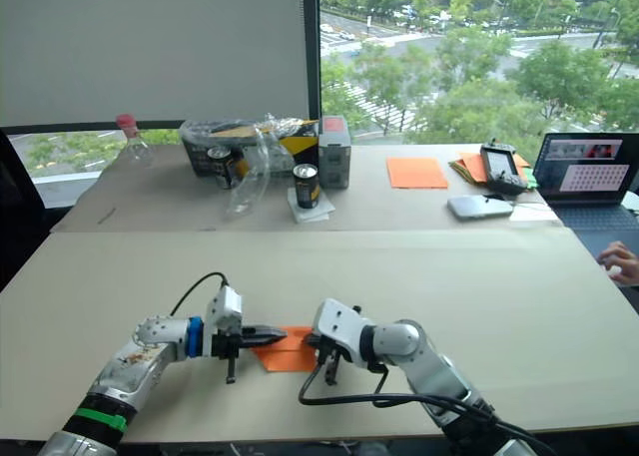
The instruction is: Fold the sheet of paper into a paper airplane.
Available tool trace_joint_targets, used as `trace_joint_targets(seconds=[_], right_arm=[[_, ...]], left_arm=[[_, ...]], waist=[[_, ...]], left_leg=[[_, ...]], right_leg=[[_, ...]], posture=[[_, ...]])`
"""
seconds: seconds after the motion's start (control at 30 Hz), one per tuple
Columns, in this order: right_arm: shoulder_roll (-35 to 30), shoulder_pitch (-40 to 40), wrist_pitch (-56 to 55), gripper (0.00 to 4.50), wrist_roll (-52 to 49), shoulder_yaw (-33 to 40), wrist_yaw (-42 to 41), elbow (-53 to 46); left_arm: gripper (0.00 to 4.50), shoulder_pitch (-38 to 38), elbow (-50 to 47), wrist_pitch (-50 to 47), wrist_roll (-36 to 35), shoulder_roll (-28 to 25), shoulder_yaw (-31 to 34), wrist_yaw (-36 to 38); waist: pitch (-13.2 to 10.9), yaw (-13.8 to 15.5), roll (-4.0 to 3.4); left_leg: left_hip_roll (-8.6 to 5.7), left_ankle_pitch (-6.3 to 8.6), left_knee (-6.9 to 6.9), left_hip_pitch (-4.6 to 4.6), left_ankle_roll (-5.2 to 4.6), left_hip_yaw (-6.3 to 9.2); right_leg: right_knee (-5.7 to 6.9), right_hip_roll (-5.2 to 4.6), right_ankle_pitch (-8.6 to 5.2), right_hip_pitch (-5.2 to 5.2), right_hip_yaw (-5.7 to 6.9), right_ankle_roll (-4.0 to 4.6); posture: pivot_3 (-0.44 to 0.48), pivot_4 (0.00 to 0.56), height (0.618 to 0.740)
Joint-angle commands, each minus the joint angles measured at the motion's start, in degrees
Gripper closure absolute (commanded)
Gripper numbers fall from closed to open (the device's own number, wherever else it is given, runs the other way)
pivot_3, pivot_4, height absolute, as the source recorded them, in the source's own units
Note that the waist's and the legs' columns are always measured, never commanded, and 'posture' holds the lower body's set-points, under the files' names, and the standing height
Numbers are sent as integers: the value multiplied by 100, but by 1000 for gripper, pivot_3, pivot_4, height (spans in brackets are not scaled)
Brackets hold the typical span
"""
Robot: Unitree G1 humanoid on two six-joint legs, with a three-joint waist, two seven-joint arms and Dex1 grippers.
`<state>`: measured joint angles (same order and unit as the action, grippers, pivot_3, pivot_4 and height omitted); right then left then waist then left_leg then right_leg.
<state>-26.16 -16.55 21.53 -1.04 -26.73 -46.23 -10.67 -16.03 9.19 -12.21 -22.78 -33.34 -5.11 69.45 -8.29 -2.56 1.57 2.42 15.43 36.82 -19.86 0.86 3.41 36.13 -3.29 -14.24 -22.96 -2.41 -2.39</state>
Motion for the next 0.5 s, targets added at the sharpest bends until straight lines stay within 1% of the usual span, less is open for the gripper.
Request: trace_joint_targets(seconds=[0.03, 0.13, 0.23, 0.3, 0.33, 0.43, 0.5], right_arm=[[-211, 30, 338, 4488, 162, 137, 43, 216], [-245, -124, 542, 4488, -91, 376, -61, -118], [-286, -324, 972, 4488, -484, 677, -205, -638], [-343, -420, 1281, 4488, -748, 861, -303, -940], [-441, -485, 1538, 4488, -988, 1037, -418, -1171], [-688, -568, 2079, 4488, -1468, 1414, -595, -1597], [-743, -528, 2450, 4488, -1822, 1607, -613, -1759]], left_arm=[[4500, -31, -293, -260, -242, -407, 280, 350], [4500, 56, -486, -374, -325, -671, 356, 565], [4500, 121, -731, -585, -463, -880, 426, 721], [4500, 167, -891, -716, -528, -983, 438, 782], [4500, 217, -1021, -834, -580, -1090, 440, 840], [4500, 363, -1326, -1052, -679, -1322, 460, 957], [4500, 466, -1479, -1074, -648, -1445, 440, 994]], waist=[[-6, -4, -9], [-57, 15, -16], [-121, 69, -12], [-126, 89, -12], [-129, 94, -14], [-137, 81, -17], [-137, 84, -16]], left_leg=[[-1, -1, 0, -16, 2, -1], [-4, -4, 1, -38, 6, -2], [-9, -7, 4, -53, 11, -1], [-13, -12, 11, -117, 19, -1], [-13, -20, 16, -156, 31, 2], [-13, -20, 17, -192, 31, 5], [-13, -20, 17, -219, 30, 5]], right_leg=[[5, 0, 1, -16, -2, 1], [2, -4, 4, -31, -2, 6], [-1, -9, 7, -41, -2, 11], [4, -12, 17, -107, -3, 23], [8, -11, 46, -145, -2, 63], [8, -10, 50, -177, -1, 68], [6, -10, 50, -200, 1, 68]], posture=[[0, 150, 715], [0, 150, 715], [0, 150, 715], [0, 150, 715], [0, 150, 715], [0, 150, 715], [0, 150, 715]])
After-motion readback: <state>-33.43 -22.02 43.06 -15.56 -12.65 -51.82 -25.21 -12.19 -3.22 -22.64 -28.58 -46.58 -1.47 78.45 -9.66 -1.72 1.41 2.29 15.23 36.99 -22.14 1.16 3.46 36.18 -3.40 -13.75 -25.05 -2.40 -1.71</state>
